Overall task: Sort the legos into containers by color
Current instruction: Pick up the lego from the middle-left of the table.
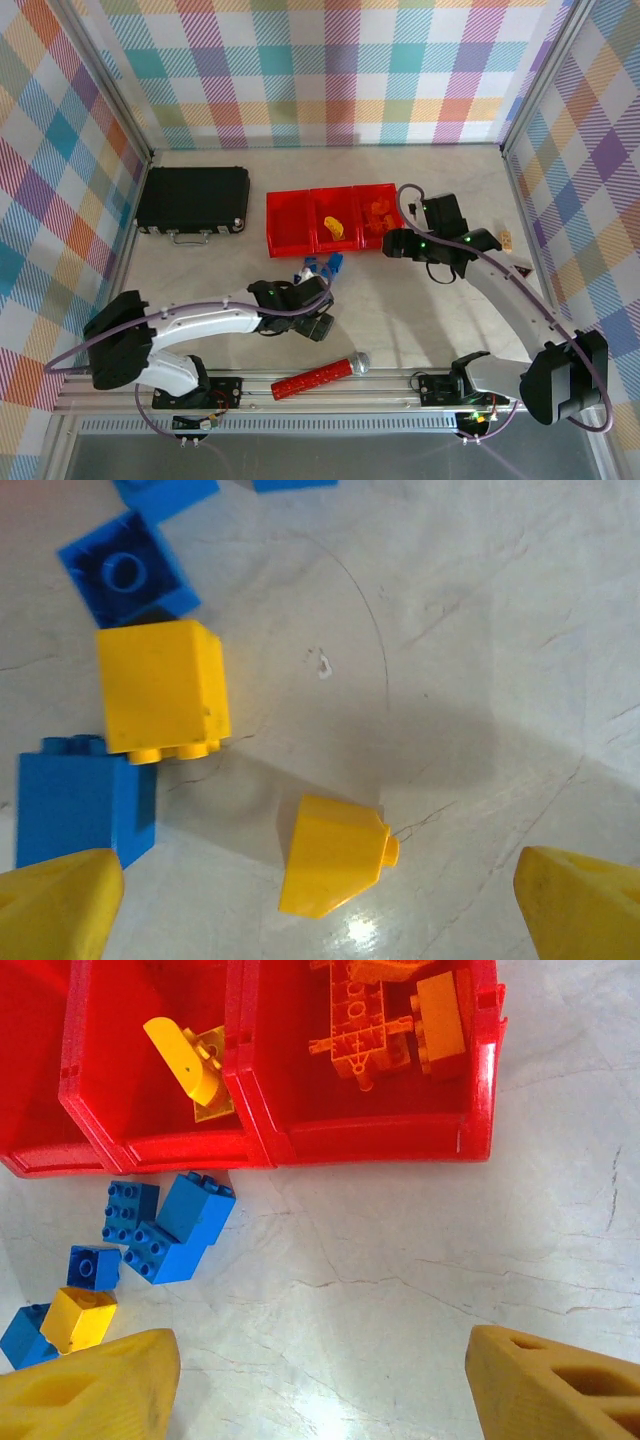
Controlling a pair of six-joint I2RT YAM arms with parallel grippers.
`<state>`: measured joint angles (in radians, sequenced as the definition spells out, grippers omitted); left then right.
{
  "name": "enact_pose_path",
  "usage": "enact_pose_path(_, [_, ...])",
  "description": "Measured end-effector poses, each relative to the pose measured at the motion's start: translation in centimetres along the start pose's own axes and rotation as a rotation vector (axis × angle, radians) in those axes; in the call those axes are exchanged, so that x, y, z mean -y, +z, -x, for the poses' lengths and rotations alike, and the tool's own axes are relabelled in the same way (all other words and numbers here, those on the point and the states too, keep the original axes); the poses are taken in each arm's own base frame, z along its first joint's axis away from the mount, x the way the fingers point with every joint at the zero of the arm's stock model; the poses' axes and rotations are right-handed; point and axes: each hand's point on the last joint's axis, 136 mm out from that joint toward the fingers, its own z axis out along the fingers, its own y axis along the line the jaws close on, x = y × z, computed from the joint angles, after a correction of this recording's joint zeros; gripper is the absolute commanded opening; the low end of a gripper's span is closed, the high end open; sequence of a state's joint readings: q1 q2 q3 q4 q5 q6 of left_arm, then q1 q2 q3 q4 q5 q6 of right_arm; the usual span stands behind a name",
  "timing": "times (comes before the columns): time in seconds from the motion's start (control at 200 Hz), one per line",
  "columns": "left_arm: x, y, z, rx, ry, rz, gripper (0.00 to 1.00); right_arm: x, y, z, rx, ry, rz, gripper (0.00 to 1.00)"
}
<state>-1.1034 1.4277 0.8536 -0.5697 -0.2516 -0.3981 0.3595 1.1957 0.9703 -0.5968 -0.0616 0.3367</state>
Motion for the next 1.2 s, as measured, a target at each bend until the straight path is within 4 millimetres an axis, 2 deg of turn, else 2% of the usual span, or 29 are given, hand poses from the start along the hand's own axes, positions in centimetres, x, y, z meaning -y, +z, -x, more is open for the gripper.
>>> enact_pose_path(0.09, [0.0,0.8,-0.6,-0.035,0.053,0.013,0.99,0.0,0.0,0.1,0.004,-0.001,0.002,0.76])
enact_pose_path(0.23, [0.1,1.6,-1.1,-0.065,0.104,0.020,0.89,0.0,0.0,0.0,0.003,0.000,0.002,0.76])
enact_pose_path(0.435, [1.0,2.7,-2.1,-0.126,0.159,-0.018,0.81,0.1,0.1,-0.1,0.000,0.000,0.000,0.76])
enact_pose_path(0.68, [1.7,4.1,-2.4,-0.179,0.195,-0.033,0.74,0.1,0.1,-0.1,-0.001,0.000,0.000,0.76])
enact_pose_path(0.825, [2.0,4.2,-2.3,-0.191,0.207,-0.046,0.66,0.1,0.2,-0.3,-0.004,0.001,-0.002,0.76])
enact_pose_path(0.985, [2.3,4.2,-2.3,-0.205,0.196,-0.073,0.53,0.2,0.2,-0.3,-0.005,0.001,-0.003,0.76])
enact_pose_path(1.2, [2.0,4.3,-2.1,-0.210,0.170,-0.079,0.42,0.2,0.2,-0.2,-0.003,0.001,-0.006,0.76])
